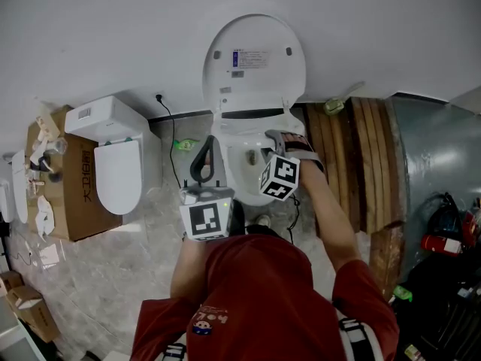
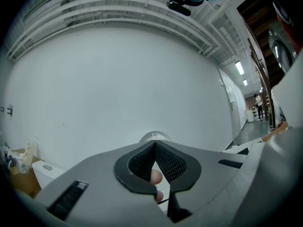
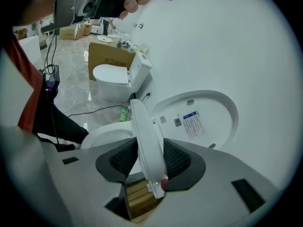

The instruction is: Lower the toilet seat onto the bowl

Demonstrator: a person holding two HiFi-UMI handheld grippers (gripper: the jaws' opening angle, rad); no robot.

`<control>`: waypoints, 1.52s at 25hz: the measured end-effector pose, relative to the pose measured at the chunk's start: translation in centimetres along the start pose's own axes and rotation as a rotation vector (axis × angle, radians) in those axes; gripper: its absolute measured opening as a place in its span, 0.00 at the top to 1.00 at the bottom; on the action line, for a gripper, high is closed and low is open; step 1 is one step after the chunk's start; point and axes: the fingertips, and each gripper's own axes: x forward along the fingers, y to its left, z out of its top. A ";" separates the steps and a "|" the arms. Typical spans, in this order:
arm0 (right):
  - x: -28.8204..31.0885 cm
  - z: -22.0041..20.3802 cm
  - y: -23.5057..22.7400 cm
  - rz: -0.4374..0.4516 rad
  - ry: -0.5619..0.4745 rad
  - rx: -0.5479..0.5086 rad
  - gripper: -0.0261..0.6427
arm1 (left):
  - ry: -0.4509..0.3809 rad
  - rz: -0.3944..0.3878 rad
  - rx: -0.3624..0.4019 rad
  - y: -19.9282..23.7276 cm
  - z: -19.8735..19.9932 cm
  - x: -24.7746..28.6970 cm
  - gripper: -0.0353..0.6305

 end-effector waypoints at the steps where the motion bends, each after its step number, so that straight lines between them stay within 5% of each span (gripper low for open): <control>1: -0.1 -0.1 0.5 0.006 0.004 -0.010 0.71 | 0.001 0.003 -0.003 -0.1 0.0 -0.2 0.93; 38: 2.3 -5.3 19.3 0.310 0.097 -0.154 0.66 | 0.197 0.021 -0.055 -1.8 -9.4 -5.6 0.93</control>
